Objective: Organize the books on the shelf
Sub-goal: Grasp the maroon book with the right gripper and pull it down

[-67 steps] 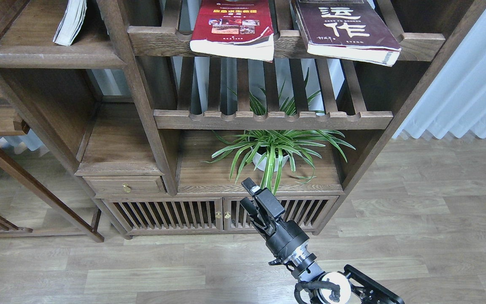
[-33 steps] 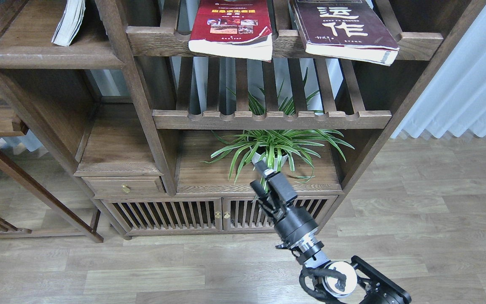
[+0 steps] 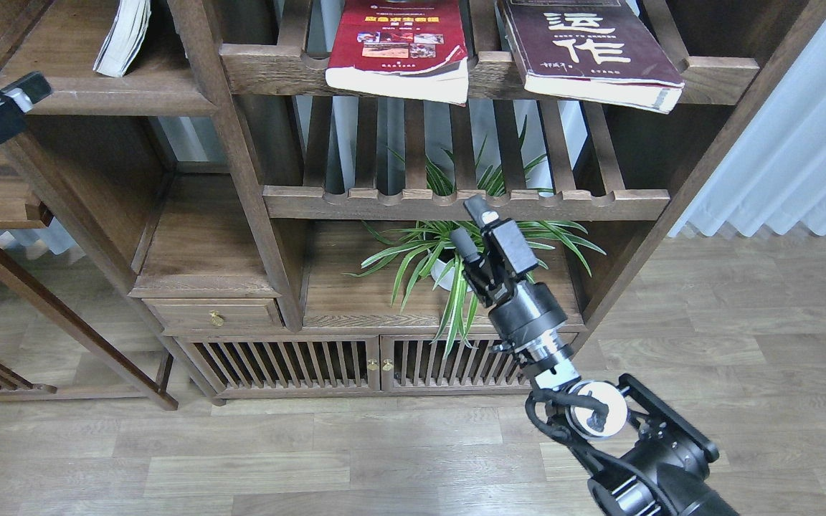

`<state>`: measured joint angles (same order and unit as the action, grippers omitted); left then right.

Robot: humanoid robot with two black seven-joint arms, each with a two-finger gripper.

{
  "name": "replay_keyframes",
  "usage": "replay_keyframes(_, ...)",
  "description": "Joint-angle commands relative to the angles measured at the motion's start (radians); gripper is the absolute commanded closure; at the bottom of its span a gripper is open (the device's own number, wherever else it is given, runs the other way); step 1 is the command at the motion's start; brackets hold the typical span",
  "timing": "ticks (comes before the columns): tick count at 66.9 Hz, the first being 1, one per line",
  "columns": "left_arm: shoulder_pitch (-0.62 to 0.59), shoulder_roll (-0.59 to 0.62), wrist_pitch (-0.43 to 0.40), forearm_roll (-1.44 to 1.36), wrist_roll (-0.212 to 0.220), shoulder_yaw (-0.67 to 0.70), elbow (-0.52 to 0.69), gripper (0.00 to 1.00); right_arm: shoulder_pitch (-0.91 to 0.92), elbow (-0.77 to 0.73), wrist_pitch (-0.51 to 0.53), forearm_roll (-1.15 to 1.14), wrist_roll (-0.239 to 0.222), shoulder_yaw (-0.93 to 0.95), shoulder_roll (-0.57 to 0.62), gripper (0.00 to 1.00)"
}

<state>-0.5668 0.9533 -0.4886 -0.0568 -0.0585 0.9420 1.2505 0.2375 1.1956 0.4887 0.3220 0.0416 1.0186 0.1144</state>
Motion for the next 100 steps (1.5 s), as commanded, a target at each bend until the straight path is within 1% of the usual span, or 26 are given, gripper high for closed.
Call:
replay_keyframes(1, 0.123, -0.059, 0.0, -0.003, 0.008, 0.15, 0.001, 0.01, 0.048, -0.005, 0.0, 0.009, 0.001, 0.014, 0.068, 0.0)
replay_keyframes(2, 0.146, -0.077, 0.0, -0.008, 0.011, 0.179, 0.001, 0.01, 0.054, -0.005, 0.0, 0.014, 0.001, 0.015, 0.074, 0.0)
replay_keyframes(8, 0.189, -0.111, 0.0, -0.011, 0.014, 0.236, -0.002, 0.01, 0.081, -0.005, 0.0, 0.014, 0.001, 0.018, 0.094, 0.0)
replay_keyframes(12, 0.194, -0.131, 0.0, -0.011, 0.005, 0.256, -0.006, 0.01, 0.112, -0.013, 0.0, 0.016, 0.001, 0.021, 0.094, 0.0)
replay_keyframes(21, 0.211, -0.176, 0.0, -0.011, 0.009, 0.305, -0.008, 0.01, 0.167, -0.033, 0.0, 0.019, 0.004, 0.037, 0.094, 0.0)
replay_keyframes(37, 0.238, -0.205, 0.0, -0.011, 0.014, 0.343, -0.008, 0.01, 0.221, -0.042, 0.0, 0.037, 0.0, 0.101, 0.096, 0.0)
replay_keyframes(46, 0.248, -0.209, 0.0, -0.011, 0.014, 0.357, -0.008, 0.01, 0.235, -0.074, 0.0, 0.04, -0.003, 0.126, 0.094, 0.01)
replay_keyframes(52, 0.248, -0.223, 0.0, -0.011, 0.014, 0.376, -0.008, 0.01, 0.266, -0.106, -0.01, 0.058, 0.0, 0.132, 0.091, 0.07)
replay_keyframes(59, 0.248, -0.232, 0.0, -0.011, 0.014, 0.38, -0.008, 0.01, 0.312, -0.156, -0.079, 0.06, 0.007, 0.132, 0.093, 0.12)
replay_keyframes(62, 0.248, -0.237, 0.0, -0.011, 0.014, 0.385, -0.008, 0.01, 0.321, -0.172, -0.099, 0.06, 0.007, 0.132, 0.094, 0.18)
replay_keyframes(64, 0.248, -0.24, 0.0, -0.011, 0.014, 0.388, -0.008, 0.01, 0.322, -0.185, -0.105, 0.062, 0.006, 0.133, 0.094, 0.28)
replay_keyframes(65, 0.248, -0.24, 0.0, -0.011, 0.014, 0.388, -0.008, 0.01, 0.322, -0.186, -0.105, 0.062, 0.004, 0.135, 0.094, 0.31)
replay_keyframes(67, 0.248, -0.242, 0.0, -0.011, 0.014, 0.389, -0.008, 0.01, 0.322, -0.191, -0.104, 0.066, 0.003, 0.138, 0.094, 0.4)
replay_keyframes(68, 0.248, -0.242, 0.0, -0.011, 0.014, 0.391, -0.008, 0.01, 0.322, -0.192, -0.102, 0.069, 0.001, 0.146, 0.094, 0.5)
replay_keyframes(69, 0.248, -0.242, 0.0, -0.011, 0.014, 0.391, -0.008, 0.01, 0.322, -0.192, -0.102, 0.071, 0.001, 0.15, 0.094, 0.56)
replay_keyframes(70, 0.248, -0.242, 0.0, -0.011, 0.014, 0.391, -0.008, 0.01, 0.321, -0.191, -0.102, 0.075, 0.001, 0.156, 0.093, 0.64)
replay_keyframes(71, 0.248, -0.242, 0.0, -0.011, 0.014, 0.393, -0.008, 0.01, 0.321, -0.188, -0.099, 0.086, 0.0, 0.169, 0.091, 0.82)
replay_keyframes(72, 0.248, -0.242, 0.0, -0.011, 0.014, 0.393, -0.008, 0.01, 0.319, -0.185, -0.095, 0.097, 0.0, 0.182, 0.09, 0.97)
replay_keyframes(73, 0.248, -0.243, 0.0, -0.011, 0.014, 0.393, -0.008, 0.01, 0.319, -0.188, -0.091, 0.109, -0.006, 0.198, 0.088, 0.99)
replay_keyframes(85, 0.248, -0.243, 0.0, -0.011, 0.014, 0.394, -0.008, 0.01, 0.322, -0.194, -0.096, 0.12, -0.02, 0.204, 0.09, 0.99)
replay_keyframes(94, 0.248, -0.255, 0.0, -0.011, 0.016, 0.394, -0.006, 0.01, 0.31, -0.192, -0.094, 0.123, -0.022, 0.206, 0.093, 1.0)
replay_keyframes(98, 0.249, -0.258, 0.0, -0.009, 0.016, 0.394, -0.006, 0.01, 0.286, -0.179, -0.084, 0.129, -0.039, 0.215, 0.094, 1.0)
replay_keyframes(100, 0.251, -0.26, 0.0, -0.009, 0.014, 0.394, -0.006, 0.01, 0.276, -0.169, -0.081, 0.132, -0.039, 0.219, 0.094, 1.0)
